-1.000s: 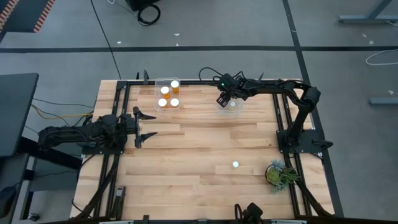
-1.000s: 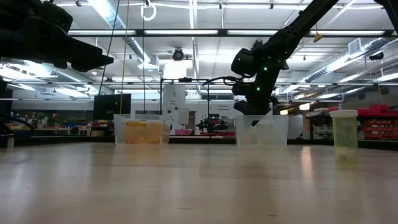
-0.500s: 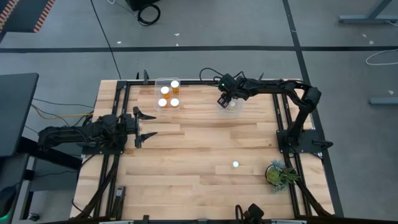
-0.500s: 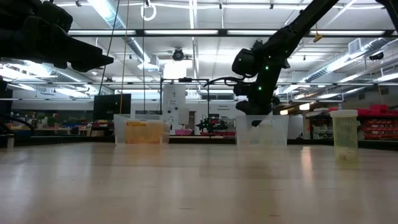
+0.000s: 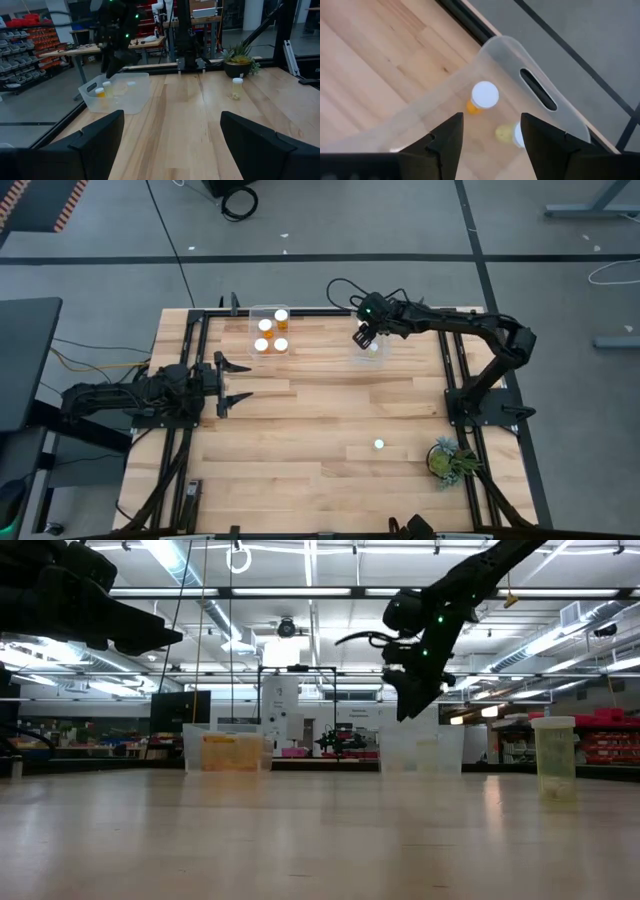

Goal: Pick and place medicine bottles into bin by pill shape (circle, oval)
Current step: Put the small yellow pill bottle into the right transparent bin

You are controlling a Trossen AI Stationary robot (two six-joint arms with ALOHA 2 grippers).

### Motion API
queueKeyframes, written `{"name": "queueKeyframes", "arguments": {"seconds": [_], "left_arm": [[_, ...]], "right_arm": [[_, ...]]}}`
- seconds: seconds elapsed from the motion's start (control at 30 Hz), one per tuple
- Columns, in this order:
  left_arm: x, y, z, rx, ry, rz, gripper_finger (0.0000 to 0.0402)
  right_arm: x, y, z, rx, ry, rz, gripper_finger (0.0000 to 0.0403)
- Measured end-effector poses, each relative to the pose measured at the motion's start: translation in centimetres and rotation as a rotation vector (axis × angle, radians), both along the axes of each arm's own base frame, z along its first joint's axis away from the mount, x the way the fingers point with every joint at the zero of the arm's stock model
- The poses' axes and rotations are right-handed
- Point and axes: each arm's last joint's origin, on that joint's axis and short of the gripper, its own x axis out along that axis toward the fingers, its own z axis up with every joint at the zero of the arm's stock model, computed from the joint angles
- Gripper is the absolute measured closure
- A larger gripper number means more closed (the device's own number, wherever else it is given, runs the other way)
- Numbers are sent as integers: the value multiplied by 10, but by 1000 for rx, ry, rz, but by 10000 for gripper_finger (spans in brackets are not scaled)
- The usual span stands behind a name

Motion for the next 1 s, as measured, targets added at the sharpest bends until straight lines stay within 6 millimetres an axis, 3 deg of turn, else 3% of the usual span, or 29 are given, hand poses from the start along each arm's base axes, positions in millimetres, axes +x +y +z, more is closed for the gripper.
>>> {"name": "queueKeyframes", "arguments": {"seconds": [0.47, 1.0], "left_arm": [[0, 0, 0, 0, 0, 0, 60], [0, 0, 0, 0, 0, 0, 60]], "right_arm": [[-2, 55, 42, -3, -99, 177, 205], [10, 122, 42, 157, -99, 423, 207]]}}
